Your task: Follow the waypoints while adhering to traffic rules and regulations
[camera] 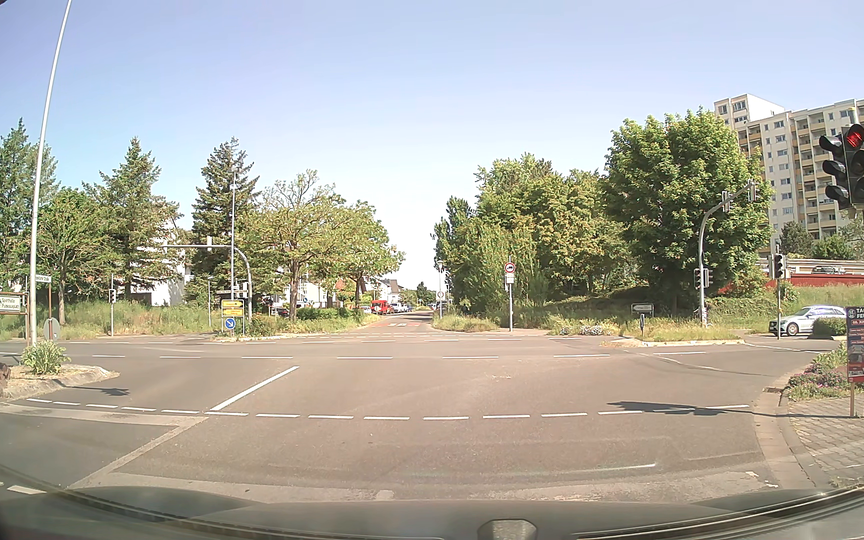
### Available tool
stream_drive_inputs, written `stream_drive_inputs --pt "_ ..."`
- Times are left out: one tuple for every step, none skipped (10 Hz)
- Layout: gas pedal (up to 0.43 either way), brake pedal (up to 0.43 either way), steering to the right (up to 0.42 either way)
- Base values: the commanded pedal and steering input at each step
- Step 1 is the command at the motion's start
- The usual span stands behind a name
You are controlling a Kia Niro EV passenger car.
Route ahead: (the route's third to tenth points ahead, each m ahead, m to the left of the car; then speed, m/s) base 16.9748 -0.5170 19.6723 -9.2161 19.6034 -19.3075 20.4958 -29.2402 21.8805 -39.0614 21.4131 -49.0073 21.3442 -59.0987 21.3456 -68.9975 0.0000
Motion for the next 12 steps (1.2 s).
stream_drive_inputs --pt "0.000 0.183 0.089" --pt "0.000 0.189 0.089" --pt "0.000 0.183 0.089" --pt "0.000 0.189 0.089" --pt "0.000 0.189 0.089" --pt "0.000 0.189 0.090" --pt "0.000 0.189 0.090" --pt "0.000 0.189 0.090" --pt "0.000 0.183 0.090" --pt "0.000 0.189 0.090" --pt "0.000 0.189 0.090" --pt "0.000 0.189 0.090"
